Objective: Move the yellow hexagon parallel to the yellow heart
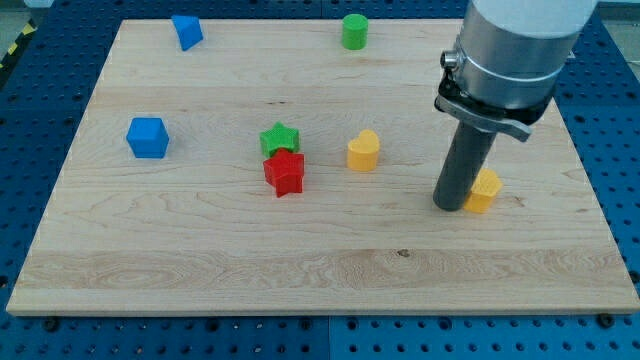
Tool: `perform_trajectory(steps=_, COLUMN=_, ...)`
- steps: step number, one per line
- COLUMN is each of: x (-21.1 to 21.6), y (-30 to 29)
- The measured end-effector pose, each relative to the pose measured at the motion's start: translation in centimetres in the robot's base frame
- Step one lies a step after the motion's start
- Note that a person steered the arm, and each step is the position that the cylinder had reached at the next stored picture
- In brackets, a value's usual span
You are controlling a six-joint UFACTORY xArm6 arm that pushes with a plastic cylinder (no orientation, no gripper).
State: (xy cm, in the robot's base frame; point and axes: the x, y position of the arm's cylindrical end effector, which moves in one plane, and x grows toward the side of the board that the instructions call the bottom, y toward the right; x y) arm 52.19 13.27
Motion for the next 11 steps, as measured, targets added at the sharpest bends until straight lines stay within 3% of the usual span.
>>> perform_trajectory(steps=2, x=1.5, y=3.1)
perform_trajectory(steps=6, x=-4.0, y=3.5)
perform_trajectory(steps=11, x=-7.3, y=2.6)
